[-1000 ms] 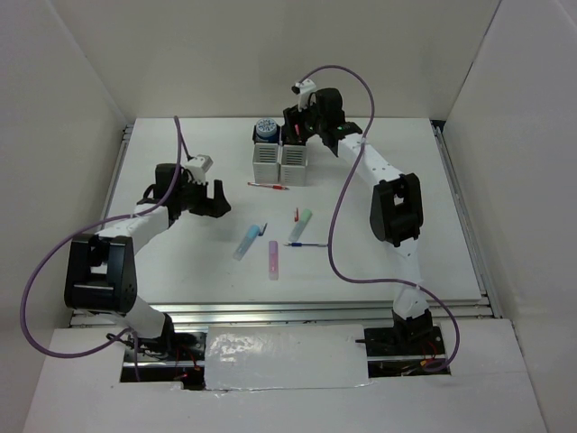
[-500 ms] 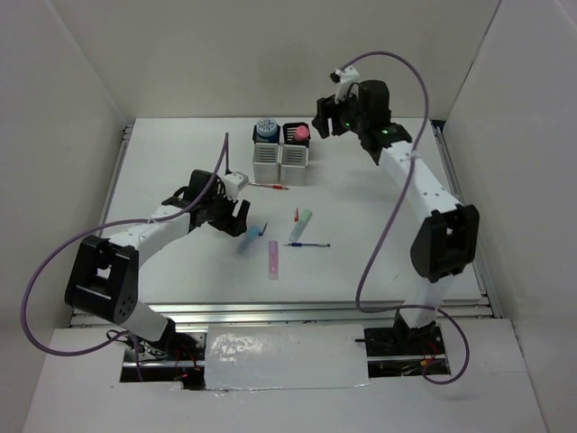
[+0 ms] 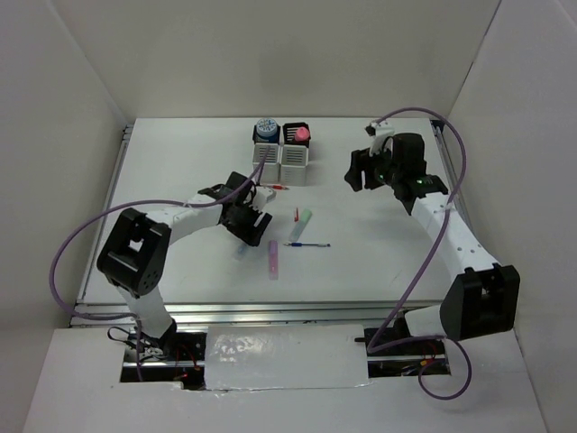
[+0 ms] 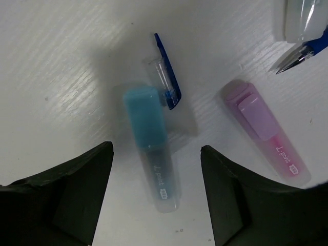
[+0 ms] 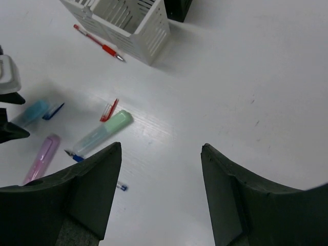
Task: Sort the stationery into containers
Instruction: Pick up the pen from the center of the board, then place the pen in the storage box.
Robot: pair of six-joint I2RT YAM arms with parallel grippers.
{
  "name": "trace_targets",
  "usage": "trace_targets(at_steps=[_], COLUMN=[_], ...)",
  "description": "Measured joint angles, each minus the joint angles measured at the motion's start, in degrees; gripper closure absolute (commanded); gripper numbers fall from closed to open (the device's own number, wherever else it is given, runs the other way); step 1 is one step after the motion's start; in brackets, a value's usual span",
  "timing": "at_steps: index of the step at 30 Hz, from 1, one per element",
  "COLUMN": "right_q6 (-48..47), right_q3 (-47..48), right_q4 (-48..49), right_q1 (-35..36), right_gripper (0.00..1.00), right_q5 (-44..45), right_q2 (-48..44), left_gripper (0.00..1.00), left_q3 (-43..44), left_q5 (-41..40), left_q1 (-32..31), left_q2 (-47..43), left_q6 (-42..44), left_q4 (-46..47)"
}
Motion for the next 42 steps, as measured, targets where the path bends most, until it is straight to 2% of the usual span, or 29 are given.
trace_targets(at_steps=[5, 9, 15, 23, 26, 30, 35, 42], right_q6=[0.24, 0.42, 0.46, 0.66, 0.66, 1.11, 1.57, 1.97], right_q3=[-3.10, -3.26, -3.98, -5.11, -5.16, -5.16, -5.16, -5.16], right_q4=[-1.16, -1.33, -1.27, -1.40, -1.40, -1.31, -1.25, -1.25], right_q1=[-1.36, -2.49, -3.08, -3.32, -3.41, -3.56, -3.67, -3.67], right_gripper=[0.30, 0.31, 0.32, 0.32, 0.32, 0.32, 0.32, 0.32], right_q5=[-0.85, -1.66, -2.80, -3.56, -3.96, -4.31, -4.42, -4.42], right_q2=[-3.63, -5.40, -5.66, -5.66, -5.66, -5.55, -4.20, -1.46], left_gripper=[0.27, 0.42, 0.52, 0.70, 0.74, 0.77, 0.82, 0.81], left_q3=[4.09, 7.02, 7.34, 9.75, 12.26, 14.40, 13.84, 17.11], left_q5=[-2.51, -3.78, -4.26, 2.21, 5.88, 9.60, 11.28, 14.64], left_q1=[-1.53, -1.55, -0.46, 4.94, 7.02, 9.53, 11.96, 14.27], left_q2=[4.48, 6.80, 6.82, 2.49, -0.74, -5.46, -8.35, -0.26], left_q6=[-0.20, -0.04, 0.20, 2.51, 2.97, 2.60, -0.46, -8.04], left_q4=[-3.15, -5.38, -6.93, -7.76, -6.34, 0.96, 17.05, 34.49])
